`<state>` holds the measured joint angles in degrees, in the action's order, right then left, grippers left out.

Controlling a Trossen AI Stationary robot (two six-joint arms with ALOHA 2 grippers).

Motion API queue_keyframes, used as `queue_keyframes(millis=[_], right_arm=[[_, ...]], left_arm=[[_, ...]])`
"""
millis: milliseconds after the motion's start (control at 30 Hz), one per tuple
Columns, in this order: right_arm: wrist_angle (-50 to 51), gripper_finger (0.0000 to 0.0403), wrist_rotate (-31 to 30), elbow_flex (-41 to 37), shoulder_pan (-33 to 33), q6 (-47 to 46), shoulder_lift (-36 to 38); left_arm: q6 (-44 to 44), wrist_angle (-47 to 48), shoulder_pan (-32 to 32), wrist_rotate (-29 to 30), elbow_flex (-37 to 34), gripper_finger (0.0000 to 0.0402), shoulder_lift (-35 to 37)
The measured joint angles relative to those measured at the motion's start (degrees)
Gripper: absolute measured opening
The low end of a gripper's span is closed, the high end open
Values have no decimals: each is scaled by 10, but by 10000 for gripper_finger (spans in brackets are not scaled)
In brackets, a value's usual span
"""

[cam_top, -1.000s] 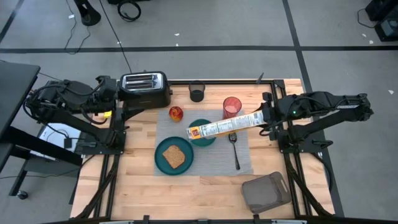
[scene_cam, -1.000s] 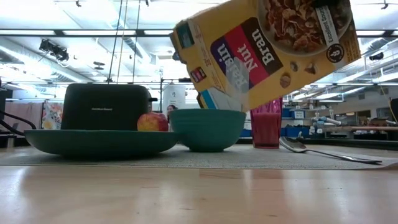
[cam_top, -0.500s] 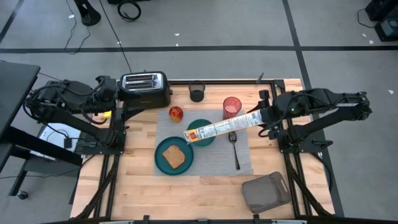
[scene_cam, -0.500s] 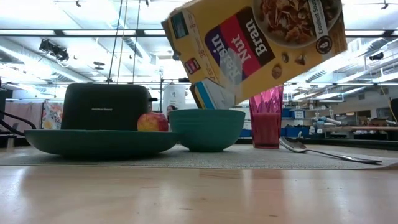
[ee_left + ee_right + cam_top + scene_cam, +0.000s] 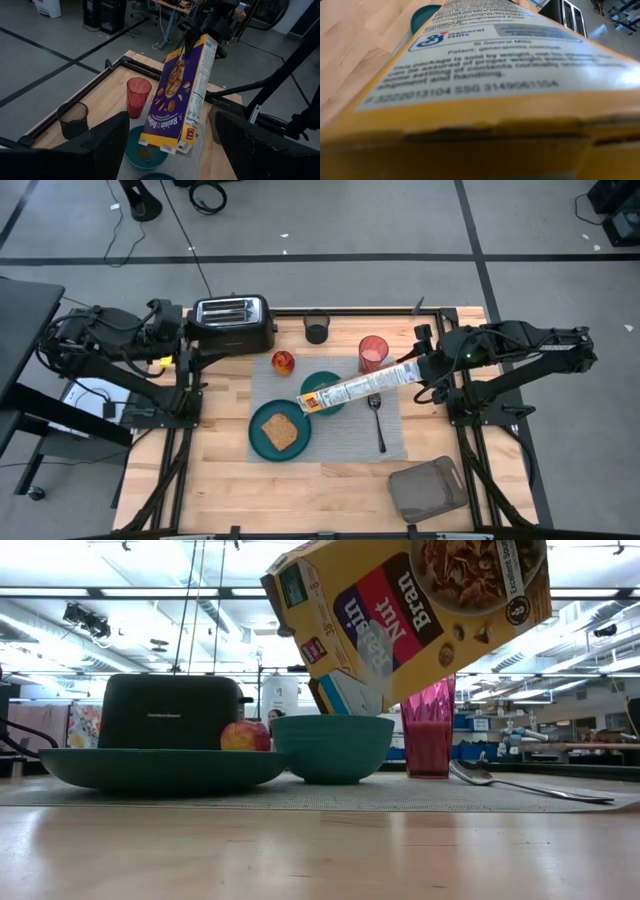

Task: Arrange a breakfast setting
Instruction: Pour the cereal from the yellow cereal box into the green bowl

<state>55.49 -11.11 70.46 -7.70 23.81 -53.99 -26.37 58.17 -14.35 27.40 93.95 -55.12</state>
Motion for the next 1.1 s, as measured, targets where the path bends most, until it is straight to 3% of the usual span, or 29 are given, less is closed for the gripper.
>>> queue_keyframes(millis=[1100], right_arm=[[4, 201, -19, 0, 1, 32, -2]], left_arm=[[1, 0, 0, 0, 0, 302, 2]])
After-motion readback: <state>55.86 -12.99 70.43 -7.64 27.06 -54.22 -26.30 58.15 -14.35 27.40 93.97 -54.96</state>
